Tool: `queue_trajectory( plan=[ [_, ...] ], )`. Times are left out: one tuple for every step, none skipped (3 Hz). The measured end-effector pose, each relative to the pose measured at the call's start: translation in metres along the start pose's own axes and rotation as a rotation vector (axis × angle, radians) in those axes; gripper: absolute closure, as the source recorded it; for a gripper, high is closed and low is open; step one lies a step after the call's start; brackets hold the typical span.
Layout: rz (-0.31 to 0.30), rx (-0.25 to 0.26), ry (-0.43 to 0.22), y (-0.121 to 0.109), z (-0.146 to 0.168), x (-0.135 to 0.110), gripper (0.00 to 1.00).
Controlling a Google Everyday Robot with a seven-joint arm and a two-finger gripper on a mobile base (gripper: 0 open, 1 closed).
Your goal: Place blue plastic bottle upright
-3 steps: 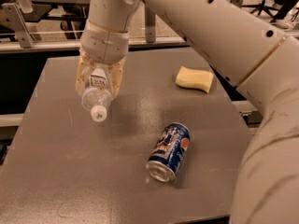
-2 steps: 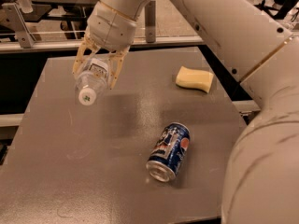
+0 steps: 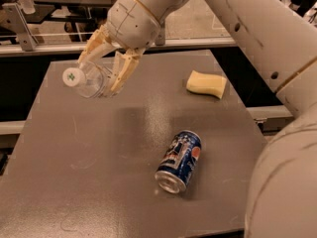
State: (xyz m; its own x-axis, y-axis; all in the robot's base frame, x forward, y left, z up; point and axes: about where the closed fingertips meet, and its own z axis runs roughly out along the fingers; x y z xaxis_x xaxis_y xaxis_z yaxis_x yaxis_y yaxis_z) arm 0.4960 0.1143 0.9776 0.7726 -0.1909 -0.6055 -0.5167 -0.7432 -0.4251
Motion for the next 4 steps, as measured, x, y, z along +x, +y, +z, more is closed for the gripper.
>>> queue_trajectory(
  plan=[
    [0.204,0.036,-0.067,0.003,-0.001,-0.012,1.00],
    [0.431,0.049,-0.150,0.005,0.005,-0.019,1.00],
    [0.585,0.052,-0.263,0.006,0.014,-0.025,1.00],
    [0.649,0.060,-0.377,0.005,0.025,-0.033,1.00]
  ],
)
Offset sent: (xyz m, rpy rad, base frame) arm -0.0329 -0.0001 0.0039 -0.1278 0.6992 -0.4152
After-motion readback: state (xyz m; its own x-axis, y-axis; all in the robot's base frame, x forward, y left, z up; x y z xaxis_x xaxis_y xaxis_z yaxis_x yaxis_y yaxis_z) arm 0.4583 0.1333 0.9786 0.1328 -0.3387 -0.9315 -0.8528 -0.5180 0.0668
